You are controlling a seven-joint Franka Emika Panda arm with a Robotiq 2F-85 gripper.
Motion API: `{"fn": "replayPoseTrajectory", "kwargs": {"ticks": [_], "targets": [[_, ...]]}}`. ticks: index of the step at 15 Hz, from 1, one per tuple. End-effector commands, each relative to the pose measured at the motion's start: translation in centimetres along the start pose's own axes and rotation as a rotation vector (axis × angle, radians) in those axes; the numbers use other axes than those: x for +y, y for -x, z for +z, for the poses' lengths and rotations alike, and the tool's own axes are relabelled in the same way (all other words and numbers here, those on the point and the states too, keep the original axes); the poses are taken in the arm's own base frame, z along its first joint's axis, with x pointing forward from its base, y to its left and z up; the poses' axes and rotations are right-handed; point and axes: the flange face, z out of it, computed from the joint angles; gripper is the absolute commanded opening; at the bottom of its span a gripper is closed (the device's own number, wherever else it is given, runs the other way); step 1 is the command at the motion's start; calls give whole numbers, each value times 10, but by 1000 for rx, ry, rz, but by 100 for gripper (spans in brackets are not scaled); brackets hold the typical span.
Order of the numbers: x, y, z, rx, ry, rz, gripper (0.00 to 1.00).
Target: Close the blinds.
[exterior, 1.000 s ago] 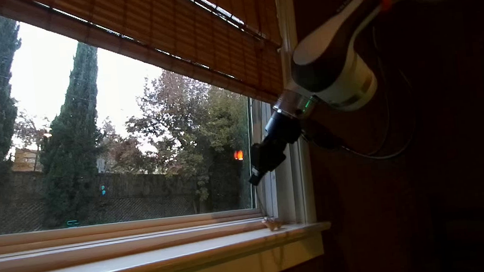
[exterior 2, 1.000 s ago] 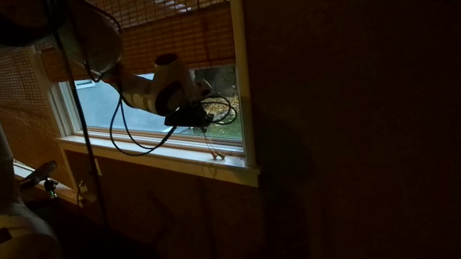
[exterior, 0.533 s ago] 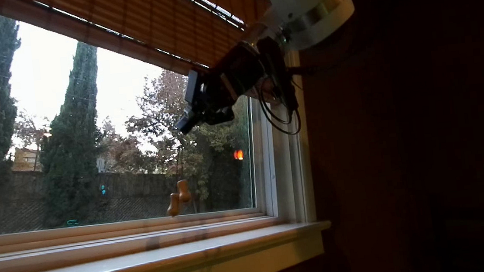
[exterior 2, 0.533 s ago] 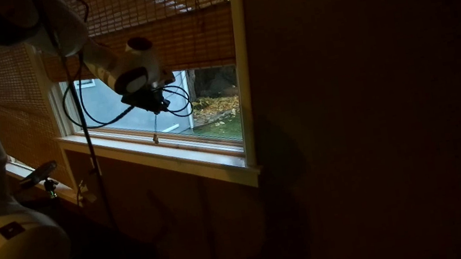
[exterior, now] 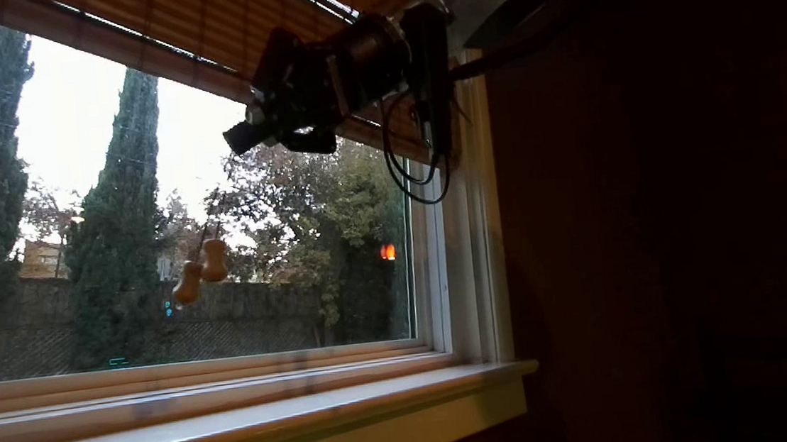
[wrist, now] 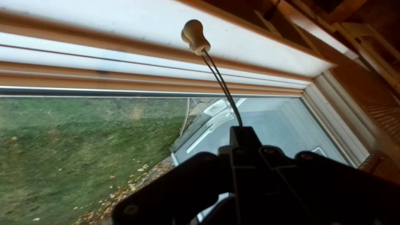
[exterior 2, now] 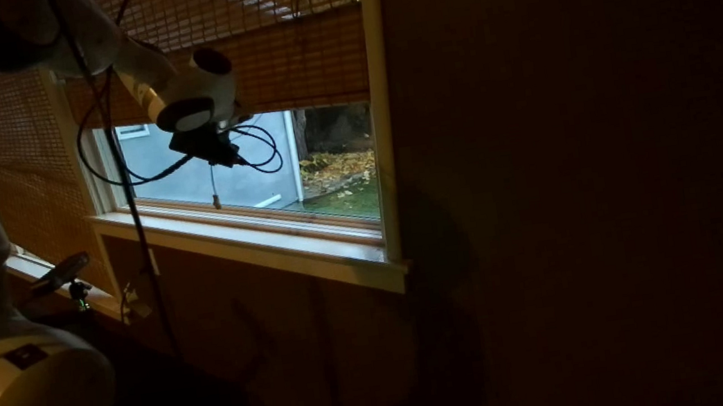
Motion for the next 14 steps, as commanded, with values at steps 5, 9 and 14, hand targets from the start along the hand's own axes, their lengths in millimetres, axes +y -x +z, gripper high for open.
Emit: {"fn": "replayPoseTrajectory", "kwargs": {"ticks": [5,9,14], "targets": [[-13,33,81,-225,-170,-30,4],[-13,35,118,-276,-202,-34,3],[-16,47,179,-357,-264,-64,2]]}}
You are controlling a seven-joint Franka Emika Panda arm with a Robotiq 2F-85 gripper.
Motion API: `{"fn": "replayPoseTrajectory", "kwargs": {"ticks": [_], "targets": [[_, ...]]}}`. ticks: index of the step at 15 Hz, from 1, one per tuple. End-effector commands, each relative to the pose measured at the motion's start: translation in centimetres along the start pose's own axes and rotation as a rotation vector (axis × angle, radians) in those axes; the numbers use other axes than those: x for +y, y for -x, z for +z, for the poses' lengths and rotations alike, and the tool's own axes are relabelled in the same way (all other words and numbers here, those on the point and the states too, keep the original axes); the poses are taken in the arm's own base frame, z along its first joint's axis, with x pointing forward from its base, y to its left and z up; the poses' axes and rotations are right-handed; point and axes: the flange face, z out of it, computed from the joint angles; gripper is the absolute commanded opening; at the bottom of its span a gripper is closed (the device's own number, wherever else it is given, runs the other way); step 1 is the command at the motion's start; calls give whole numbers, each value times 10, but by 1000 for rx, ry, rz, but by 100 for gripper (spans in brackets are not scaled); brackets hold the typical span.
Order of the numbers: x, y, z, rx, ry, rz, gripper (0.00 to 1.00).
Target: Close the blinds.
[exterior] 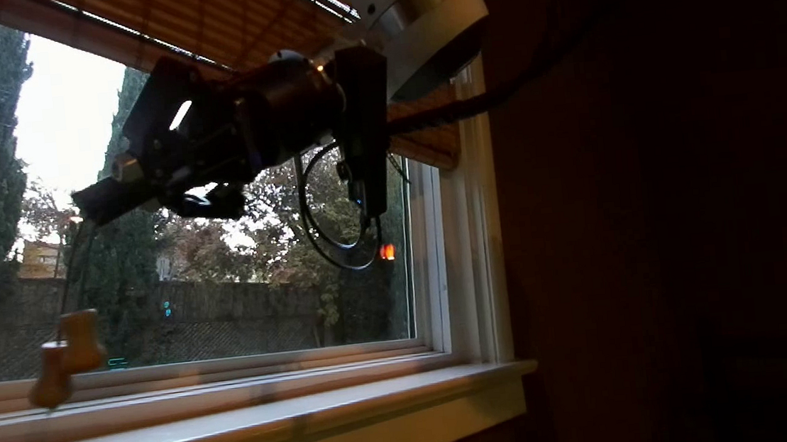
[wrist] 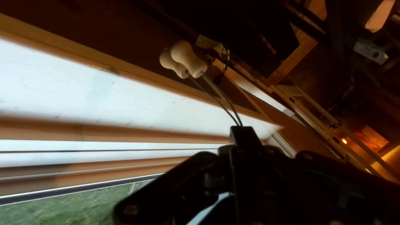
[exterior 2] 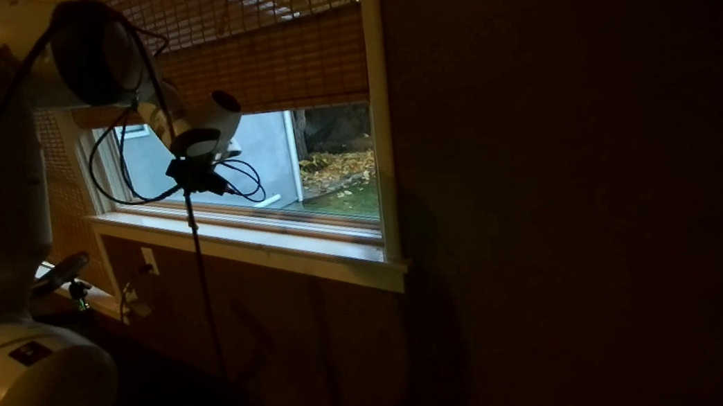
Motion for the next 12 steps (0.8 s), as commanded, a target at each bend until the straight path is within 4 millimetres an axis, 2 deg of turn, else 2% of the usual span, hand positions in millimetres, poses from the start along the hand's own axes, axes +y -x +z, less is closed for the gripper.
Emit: {"fn": "replayPoseTrajectory", "kwargs": {"ticks": [1,2,4,7,10,12], "targets": [[8,2,71,-114,-56,-38,3],[10,-10,69,-99,-39,-56,3],[6,-40,49,-44,10,-109,3],[-12,-74,13,42,91,-167,3],[-36,-98,-27,144,156,-205,3],[-48,-105,-49,192,188,-209,3]]}}
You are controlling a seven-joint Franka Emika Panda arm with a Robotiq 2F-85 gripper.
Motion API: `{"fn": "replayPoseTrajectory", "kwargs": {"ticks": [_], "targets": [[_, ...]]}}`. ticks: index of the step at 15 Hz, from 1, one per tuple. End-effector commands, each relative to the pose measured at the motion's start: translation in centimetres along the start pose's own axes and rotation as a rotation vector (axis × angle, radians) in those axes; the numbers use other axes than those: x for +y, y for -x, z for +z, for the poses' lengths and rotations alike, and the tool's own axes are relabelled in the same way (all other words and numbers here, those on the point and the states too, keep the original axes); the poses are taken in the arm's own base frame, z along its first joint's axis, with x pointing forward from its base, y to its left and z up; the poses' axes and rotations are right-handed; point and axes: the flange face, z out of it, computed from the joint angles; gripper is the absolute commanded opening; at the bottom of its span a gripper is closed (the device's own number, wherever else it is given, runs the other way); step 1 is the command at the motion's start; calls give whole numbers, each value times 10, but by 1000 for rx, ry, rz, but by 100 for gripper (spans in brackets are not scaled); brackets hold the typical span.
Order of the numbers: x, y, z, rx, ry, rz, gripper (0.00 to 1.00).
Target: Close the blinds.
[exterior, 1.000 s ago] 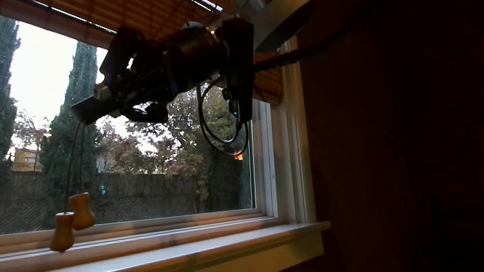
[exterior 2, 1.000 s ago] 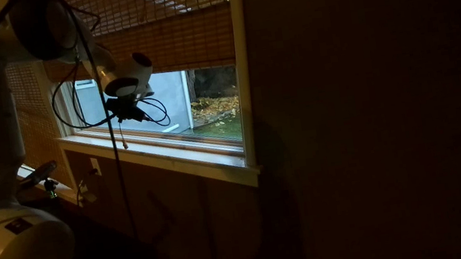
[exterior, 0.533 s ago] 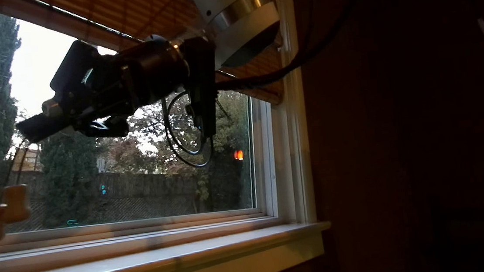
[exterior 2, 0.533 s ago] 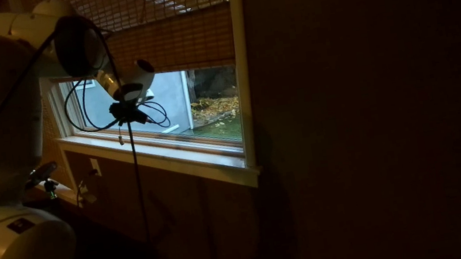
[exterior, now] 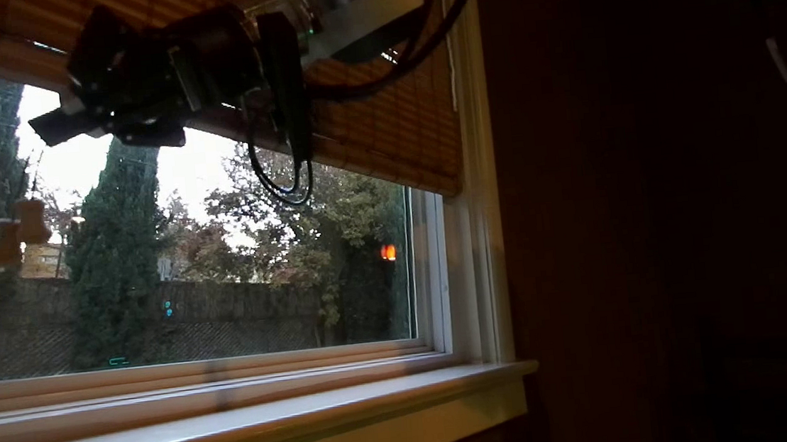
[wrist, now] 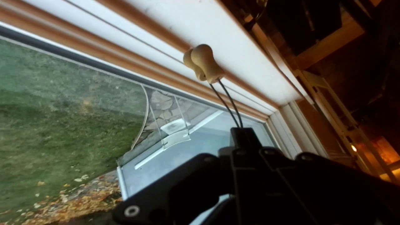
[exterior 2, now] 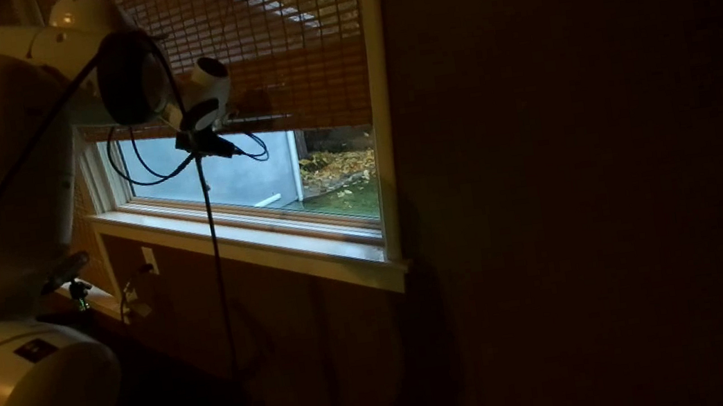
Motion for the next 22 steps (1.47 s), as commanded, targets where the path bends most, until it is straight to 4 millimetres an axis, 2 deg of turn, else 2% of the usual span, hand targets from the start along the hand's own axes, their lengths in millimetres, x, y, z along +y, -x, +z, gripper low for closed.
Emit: {"fn": "replayPoseTrajectory", "kwargs": {"ticks": [1,10,17,22], "targets": [[-18,-22,-36,64,55,4,3],[-37,-63,-138,244,112,29,4],[-44,-69,-183,280,141,62,4],[-63,-69,-224,281,128,116,4]]}}
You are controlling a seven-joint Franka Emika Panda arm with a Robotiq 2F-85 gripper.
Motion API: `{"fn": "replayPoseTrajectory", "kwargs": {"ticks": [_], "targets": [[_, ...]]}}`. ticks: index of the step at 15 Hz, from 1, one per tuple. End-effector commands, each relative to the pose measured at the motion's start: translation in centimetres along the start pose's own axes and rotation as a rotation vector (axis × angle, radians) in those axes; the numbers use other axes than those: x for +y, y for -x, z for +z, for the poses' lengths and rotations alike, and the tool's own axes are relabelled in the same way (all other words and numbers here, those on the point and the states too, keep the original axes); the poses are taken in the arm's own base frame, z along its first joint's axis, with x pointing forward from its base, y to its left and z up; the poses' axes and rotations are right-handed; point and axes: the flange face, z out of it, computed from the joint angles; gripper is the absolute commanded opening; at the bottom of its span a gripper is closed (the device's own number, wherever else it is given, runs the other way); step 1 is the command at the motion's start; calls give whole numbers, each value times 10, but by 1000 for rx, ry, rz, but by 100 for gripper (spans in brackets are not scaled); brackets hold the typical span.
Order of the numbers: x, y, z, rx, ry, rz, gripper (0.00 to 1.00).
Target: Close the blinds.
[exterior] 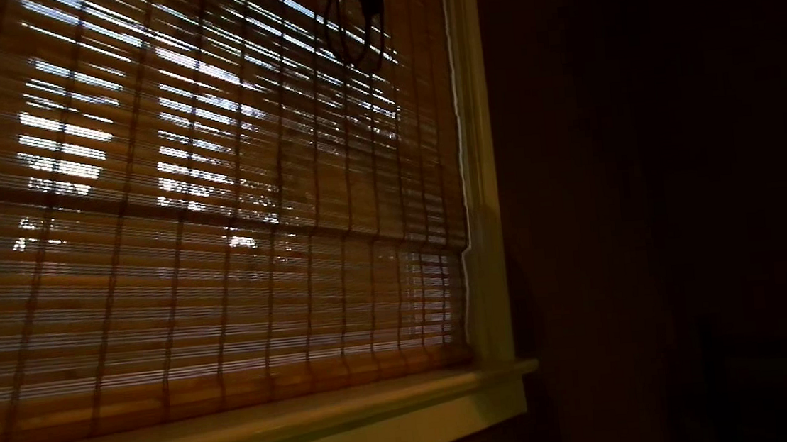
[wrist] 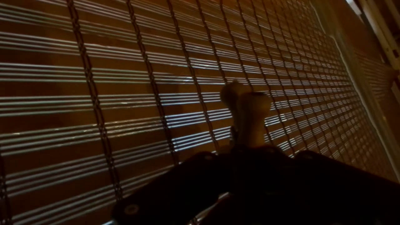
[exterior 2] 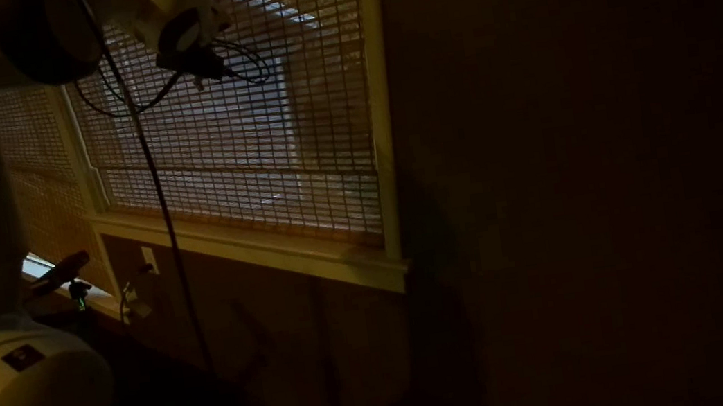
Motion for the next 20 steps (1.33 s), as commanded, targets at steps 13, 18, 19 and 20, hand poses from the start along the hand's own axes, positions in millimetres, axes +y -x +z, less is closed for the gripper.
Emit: {"fn": "replayPoseTrajectory", "kwargs": {"ticks": [13,18,19,20], "targets": [[2,87,-107,-352,248,287,72],[-16,132,-140,-487,442,409,100],[-22,138,-147,-509,485,432,100],[-29,144,-154,-531,532,446,100]]}}
